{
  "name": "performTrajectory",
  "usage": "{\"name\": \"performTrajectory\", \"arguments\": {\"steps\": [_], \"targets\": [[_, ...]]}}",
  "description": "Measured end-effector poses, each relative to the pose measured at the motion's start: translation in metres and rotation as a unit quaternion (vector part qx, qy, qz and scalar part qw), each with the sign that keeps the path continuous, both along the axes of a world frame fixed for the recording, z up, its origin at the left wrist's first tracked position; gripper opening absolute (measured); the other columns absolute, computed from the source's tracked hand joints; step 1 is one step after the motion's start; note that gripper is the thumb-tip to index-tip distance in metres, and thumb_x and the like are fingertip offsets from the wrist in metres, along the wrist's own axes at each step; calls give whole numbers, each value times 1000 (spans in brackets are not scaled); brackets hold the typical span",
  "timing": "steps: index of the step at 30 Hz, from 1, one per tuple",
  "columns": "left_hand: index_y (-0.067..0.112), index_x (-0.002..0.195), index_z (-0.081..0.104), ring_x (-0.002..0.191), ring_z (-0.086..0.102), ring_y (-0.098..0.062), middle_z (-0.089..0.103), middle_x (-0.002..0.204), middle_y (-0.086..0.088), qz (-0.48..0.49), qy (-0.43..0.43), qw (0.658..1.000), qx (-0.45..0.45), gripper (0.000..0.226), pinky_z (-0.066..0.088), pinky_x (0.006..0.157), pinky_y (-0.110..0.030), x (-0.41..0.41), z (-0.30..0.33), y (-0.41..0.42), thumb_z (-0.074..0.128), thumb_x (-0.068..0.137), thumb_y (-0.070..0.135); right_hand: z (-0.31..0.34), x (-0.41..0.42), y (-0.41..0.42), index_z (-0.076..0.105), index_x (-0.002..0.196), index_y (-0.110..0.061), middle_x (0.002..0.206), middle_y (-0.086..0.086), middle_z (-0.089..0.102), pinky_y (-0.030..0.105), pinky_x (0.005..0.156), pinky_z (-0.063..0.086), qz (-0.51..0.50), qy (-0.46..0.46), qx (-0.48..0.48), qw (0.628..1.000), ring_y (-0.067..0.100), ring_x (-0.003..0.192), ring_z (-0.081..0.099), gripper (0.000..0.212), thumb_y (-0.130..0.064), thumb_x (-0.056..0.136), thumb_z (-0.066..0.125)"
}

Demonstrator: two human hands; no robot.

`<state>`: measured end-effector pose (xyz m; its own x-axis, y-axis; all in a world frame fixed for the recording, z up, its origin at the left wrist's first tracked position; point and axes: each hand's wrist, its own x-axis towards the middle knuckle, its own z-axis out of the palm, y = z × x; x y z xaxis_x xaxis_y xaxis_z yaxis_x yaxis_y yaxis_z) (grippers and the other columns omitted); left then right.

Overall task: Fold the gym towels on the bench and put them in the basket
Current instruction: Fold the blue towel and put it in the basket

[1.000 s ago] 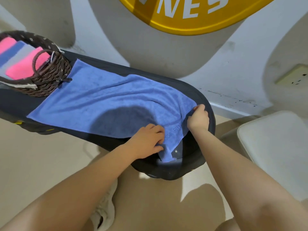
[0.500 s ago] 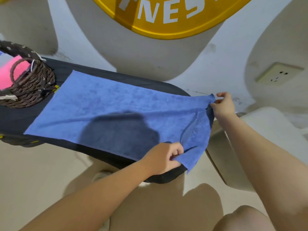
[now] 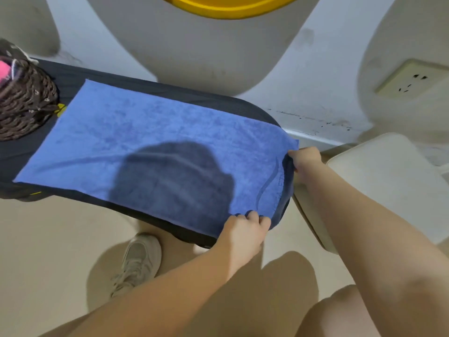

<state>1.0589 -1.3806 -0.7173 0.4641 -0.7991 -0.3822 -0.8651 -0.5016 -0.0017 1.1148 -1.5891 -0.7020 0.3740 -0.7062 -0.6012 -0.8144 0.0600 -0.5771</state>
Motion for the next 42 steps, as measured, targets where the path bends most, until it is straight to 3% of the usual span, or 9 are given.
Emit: {"name": "performTrajectory", "arguments": {"steps": [3,9,14,16,18,23,30,38,42], "targets": [[15,76,30,31,25,-3,37,45,11,-21,-98,995,-15,51,11,44,-18,-5,-10,-1,50,31,2,9,-2,2,56,80,1,86,22,60,29,53,40,-38,-85,62,994,20,56,45,9,-5,86,60],[16,57,30,42,2,-15,10,52,-3,-89,-206,974,-33,34,4,46,-21,-1,-8,5,38,31,-6,32,-9,-3,52,120,4,123,24,58,50,97,48,-21,-143,84,986,31,94,59,34,-9,89,56],[19,54,33,47,18,-15,20,62,2,-70,-72,989,-111,45,6,43,-20,12,2,11,63,25,2,53,-13,1,57,112,-3,93,8,65,28,63,55,-10,-206,139,969,17,72,60,22,-15,95,51],[17,66,38,50,31,-17,28,67,2,12,44,988,-148,43,12,40,-24,16,11,14,80,55,18,62,-8,9,57,95,-7,76,3,60,21,51,54,-27,-231,204,951,12,61,60,12,-13,97,47],[17,86,41,66,45,-16,40,83,3,166,147,951,-214,23,32,53,-25,18,17,11,58,87,33,68,1,20,53,87,-10,73,5,56,19,46,54,-29,-236,264,935,9,48,60,16,-15,99,43],[18,97,39,87,44,-13,33,102,5,446,247,726,-462,40,41,80,-22,26,55,-23,72,76,25,83,19,51,53,82,-6,61,9,62,20,49,56,65,-204,304,928,11,42,63,22,-17,98,44],[10,90,43,77,53,-18,48,91,-3,531,198,647,-511,25,36,57,-14,54,54,-43,64,84,22,91,19,63,50,77,-9,50,3,62,19,46,41,196,-222,307,904,12,46,58,24,-15,98,43],[17,60,31,50,33,-10,34,57,4,480,210,706,-477,32,34,51,-11,60,56,-22,50,83,9,83,23,53,47,70,-14,41,-3,49,19,44,31,131,-303,280,901,10,39,42,30,-12,99,38],[19,80,49,60,45,-3,45,65,5,513,356,607,-492,17,40,54,-5,50,70,-1,46,90,6,90,30,54,46,74,-17,48,-4,54,16,42,37,100,-300,291,903,7,36,47,26,-17,100,40]]}}
